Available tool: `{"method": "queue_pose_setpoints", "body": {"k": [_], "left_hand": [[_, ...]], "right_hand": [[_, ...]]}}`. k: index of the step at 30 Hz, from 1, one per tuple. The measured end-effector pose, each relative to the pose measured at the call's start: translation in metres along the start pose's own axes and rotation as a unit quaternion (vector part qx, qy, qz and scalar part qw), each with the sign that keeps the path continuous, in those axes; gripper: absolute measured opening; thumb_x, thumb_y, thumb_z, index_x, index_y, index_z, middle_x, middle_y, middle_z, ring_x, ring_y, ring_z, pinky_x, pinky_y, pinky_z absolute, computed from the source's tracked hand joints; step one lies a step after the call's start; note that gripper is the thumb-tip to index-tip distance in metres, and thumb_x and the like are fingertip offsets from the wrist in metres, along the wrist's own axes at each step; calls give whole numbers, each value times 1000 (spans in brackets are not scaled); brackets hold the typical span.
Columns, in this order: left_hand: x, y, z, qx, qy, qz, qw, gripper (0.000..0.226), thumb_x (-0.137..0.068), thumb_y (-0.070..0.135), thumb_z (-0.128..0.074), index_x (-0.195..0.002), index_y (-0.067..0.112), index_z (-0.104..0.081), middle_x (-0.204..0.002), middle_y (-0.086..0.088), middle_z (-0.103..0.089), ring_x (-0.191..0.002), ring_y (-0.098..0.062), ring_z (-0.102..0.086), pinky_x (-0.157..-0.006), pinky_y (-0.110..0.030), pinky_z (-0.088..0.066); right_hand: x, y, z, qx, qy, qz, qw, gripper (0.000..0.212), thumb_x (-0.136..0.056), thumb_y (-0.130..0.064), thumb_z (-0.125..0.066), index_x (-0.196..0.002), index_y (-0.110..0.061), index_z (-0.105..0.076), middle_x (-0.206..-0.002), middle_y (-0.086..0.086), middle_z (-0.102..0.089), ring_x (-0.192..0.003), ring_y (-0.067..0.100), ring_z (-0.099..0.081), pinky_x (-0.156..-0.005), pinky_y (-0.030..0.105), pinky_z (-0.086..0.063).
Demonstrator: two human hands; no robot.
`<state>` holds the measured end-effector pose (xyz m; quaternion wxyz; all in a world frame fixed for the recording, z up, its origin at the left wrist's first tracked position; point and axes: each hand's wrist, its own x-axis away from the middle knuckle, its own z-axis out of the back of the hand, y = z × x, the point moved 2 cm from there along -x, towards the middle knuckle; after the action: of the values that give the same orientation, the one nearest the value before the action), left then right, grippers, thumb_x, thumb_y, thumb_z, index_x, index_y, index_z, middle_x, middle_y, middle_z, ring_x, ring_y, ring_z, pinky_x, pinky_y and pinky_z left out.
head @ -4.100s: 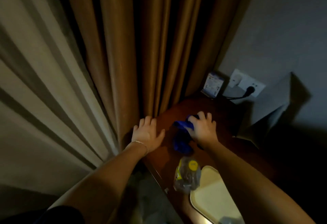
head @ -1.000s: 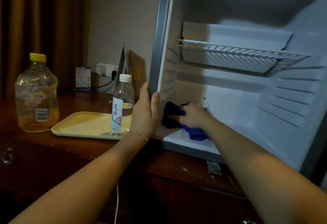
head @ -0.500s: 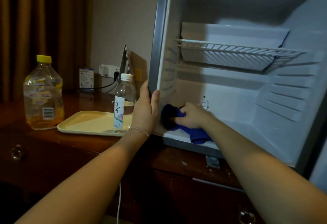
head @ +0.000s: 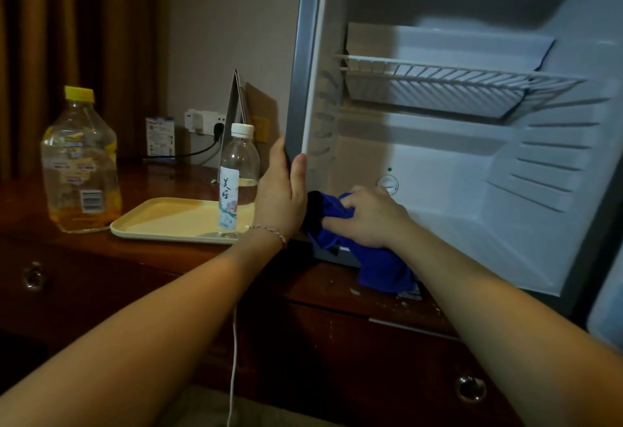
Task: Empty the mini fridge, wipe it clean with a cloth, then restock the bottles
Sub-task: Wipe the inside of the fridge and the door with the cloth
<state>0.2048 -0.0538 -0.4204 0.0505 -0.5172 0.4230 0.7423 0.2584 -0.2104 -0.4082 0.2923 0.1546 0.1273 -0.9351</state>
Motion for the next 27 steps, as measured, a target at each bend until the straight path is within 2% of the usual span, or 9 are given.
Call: {"method": "queue_pose_setpoints", "body": {"k": [4, 7, 11, 14, 16, 20, 23, 25, 27], "left_hand": [[-1, -2, 0, 2, -1, 3, 1000, 53, -105, 35, -35, -152, 13, -26, -134, -13, -57, -117, -25, -57, -85, -18, -37], [-1, -2, 1, 13, 0, -7, 1000, 50, -105, 35, -37, -150, 16, -29, -132, -7, -59, -114, -17, -58, -87, -20, -42], [-1, -3, 2, 27, 2, -15, 1000, 48, -104, 36, -37, -149, 19, -31, -131, 1, -57, -109, 0, -52, -89, -17, -42], [-2, -5, 1, 24, 2, -21, 1000, 47, -104, 37, -37, -147, 20, -32, -125, 8, -54, -104, 6, -50, -86, -10, -44], [-2, -6, 0, 19, 2, -20, 1000, 47, -104, 37, -37, -147, 20, -32, -124, 9, -54, -104, 3, -51, -82, -5, -42], [-1, -4, 0, 15, -1, -10, 1000, 50, -104, 39, -37, -149, 18, -31, -127, 0, -60, -107, -9, -59, -90, -27, -50], [0, -1, 0, 11, -1, -3, 1000, 50, -104, 37, -37, -150, 19, -28, -126, 4, -58, -104, -1, -54, -85, -15, -46], [0, 0, 0, 16, 7, 0, 1000, 50, -105, 34, -38, -150, 17, -29, -131, -2, -58, -111, -10, -56, -87, -16, -40], [0, 0, 0, 15, 6, 8, 1000, 50, -105, 32, -39, -150, 15, -30, -135, -8, -57, -118, -21, -55, -88, -17, -35]], "right_hand": [[-26, 9, -8, -7, -3, 0, 1000, 47, -80, -63, -62, -56, -24, -53, -77, -2, -53, -93, 27, -50, -76, 42, -48], [-48, 23, -14, -14, -12, -8, 1000, 51, -74, -71, -60, -62, -21, -58, -71, 5, -57, -85, 28, -53, -66, 34, -42], [-68, 37, -17, 0, -17, -32, 999, 61, -70, -83, -53, -90, -28, -70, -90, 4, -64, -91, 27, -57, -72, 35, -46], [-73, 42, -18, 14, -9, -63, 998, 60, -72, -83, -53, -91, -28, -69, -93, 2, -63, -99, 29, -54, -79, 39, -49], [-73, 45, -17, 19, -5, -80, 997, 55, -73, -80, -55, -85, -28, -67, -91, 3, -63, -101, 31, -53, -84, 42, -50], [-59, 55, -8, 6, 6, -112, 994, 47, -77, -71, -58, -76, -25, -68, -84, 5, -63, -97, 33, -54, -85, 39, -49], [-40, 73, 4, 34, 22, -153, 987, 41, -82, -64, -57, -86, -25, -69, -92, 1, -57, -97, 31, -49, -93, 37, -42], [-25, 86, 12, 53, 25, -189, 980, 39, -85, -59, -56, -93, -23, -69, -95, 3, -57, -96, 31, -48, -90, 36, -37], [-12, 95, 17, 43, 33, -237, 970, 37, -82, -61, -57, -89, -26, -68, -98, 4, -58, -110, 35, -47, -91, 42, -41]]}}
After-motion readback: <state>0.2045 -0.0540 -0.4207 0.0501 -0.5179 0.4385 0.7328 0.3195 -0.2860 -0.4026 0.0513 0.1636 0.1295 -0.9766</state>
